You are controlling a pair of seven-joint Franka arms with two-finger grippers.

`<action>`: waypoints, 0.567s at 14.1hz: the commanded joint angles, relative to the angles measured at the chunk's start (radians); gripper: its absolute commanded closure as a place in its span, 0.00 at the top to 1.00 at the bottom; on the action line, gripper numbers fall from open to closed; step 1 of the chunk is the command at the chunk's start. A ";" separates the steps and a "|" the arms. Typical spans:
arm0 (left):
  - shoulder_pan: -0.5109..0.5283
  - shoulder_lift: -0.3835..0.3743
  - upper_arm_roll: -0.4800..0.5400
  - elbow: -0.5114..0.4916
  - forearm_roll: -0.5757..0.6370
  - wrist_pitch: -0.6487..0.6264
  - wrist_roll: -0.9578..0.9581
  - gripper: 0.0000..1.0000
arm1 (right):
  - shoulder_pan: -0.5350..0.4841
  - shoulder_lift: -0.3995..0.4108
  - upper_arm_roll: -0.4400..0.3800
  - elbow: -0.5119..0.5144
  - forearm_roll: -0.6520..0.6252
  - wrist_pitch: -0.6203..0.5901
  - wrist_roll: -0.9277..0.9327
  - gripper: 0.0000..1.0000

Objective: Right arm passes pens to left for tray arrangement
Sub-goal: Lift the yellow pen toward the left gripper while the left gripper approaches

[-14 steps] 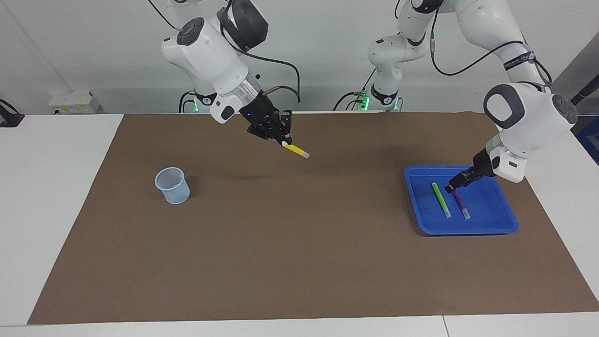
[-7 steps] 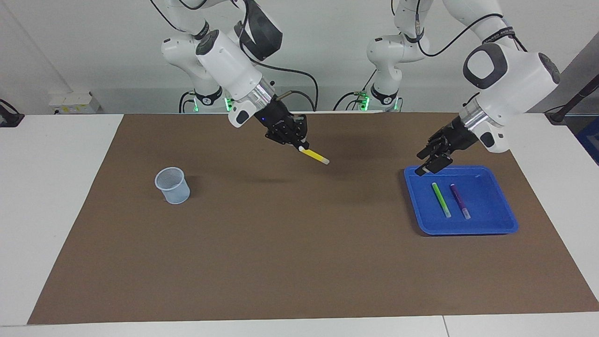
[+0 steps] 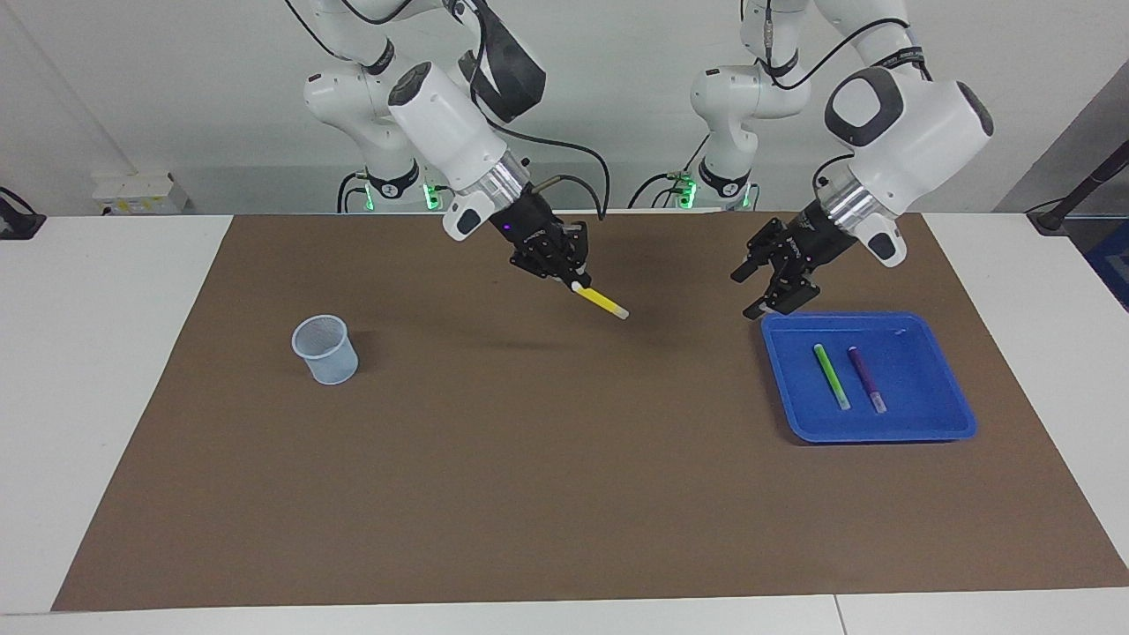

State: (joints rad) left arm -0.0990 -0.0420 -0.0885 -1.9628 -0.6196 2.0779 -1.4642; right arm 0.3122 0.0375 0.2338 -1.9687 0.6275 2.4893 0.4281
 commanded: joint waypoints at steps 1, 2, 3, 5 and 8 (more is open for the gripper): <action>-0.100 -0.052 0.013 -0.111 -0.022 0.160 -0.175 0.78 | 0.007 -0.018 -0.002 -0.030 0.028 0.023 0.009 0.00; -0.126 -0.053 0.013 -0.119 -0.020 0.186 -0.214 0.78 | 0.007 -0.018 -0.002 -0.032 0.028 0.022 0.008 0.00; -0.148 -0.053 0.013 -0.123 -0.022 0.205 -0.240 0.78 | 0.007 -0.018 -0.002 -0.032 0.028 0.025 0.009 0.00; -0.177 -0.053 0.013 -0.126 -0.022 0.218 -0.301 0.78 | 0.007 -0.016 -0.002 -0.030 0.028 0.029 0.009 0.00; -0.241 -0.062 0.013 -0.145 -0.037 0.237 -0.335 0.77 | 0.007 -0.016 -0.002 -0.030 0.028 0.029 0.009 0.00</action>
State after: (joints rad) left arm -0.2879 -0.0592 -0.0894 -2.0525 -0.6244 2.2801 -1.7749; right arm 0.3133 0.0375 0.2336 -1.9765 0.6275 2.4933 0.4282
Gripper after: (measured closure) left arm 0.220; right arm 0.815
